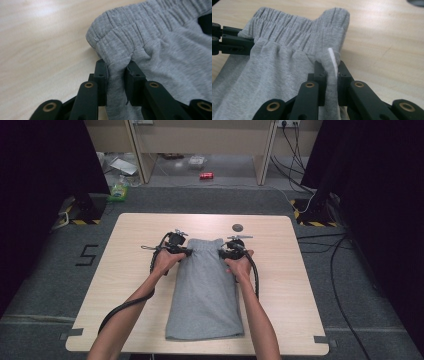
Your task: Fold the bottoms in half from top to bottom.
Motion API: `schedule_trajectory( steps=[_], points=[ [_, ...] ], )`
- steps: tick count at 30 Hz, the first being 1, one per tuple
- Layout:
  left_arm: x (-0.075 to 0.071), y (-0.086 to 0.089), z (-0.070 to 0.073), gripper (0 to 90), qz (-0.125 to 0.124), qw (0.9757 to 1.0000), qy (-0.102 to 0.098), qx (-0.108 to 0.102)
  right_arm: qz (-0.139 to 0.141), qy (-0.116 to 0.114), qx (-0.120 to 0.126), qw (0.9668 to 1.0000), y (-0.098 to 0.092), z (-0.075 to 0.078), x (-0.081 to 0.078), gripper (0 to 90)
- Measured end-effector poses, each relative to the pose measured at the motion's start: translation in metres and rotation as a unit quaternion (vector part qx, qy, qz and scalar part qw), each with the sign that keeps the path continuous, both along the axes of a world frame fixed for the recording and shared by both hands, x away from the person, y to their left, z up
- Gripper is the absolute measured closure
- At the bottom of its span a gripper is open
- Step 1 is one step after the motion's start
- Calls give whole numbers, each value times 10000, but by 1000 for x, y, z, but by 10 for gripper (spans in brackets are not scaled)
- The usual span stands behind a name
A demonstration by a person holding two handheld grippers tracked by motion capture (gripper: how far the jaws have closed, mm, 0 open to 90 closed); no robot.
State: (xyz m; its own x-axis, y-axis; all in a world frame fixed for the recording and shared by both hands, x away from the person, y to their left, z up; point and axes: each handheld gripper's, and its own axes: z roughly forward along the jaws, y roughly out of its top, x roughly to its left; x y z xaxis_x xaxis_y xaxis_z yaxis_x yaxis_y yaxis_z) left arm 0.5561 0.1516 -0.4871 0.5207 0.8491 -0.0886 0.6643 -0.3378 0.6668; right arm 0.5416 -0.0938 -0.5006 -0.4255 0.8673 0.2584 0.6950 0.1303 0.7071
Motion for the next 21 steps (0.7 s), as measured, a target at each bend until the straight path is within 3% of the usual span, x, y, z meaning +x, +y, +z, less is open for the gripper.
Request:
schedule_trajectory(
  steps=[11,16,21],
  points=[
    [5,5,43,753,-23,9984,-507,-269,1,-520,346,9980,-6,36,9,839],
    [0,8,57,755,-126,9971,-666,-331,88,-686,473,9965,-6,52,7,840],
    [-11,11,62,756,-280,9958,-789,-361,236,-817,535,9949,-8,58,-2,840]
  ],
)
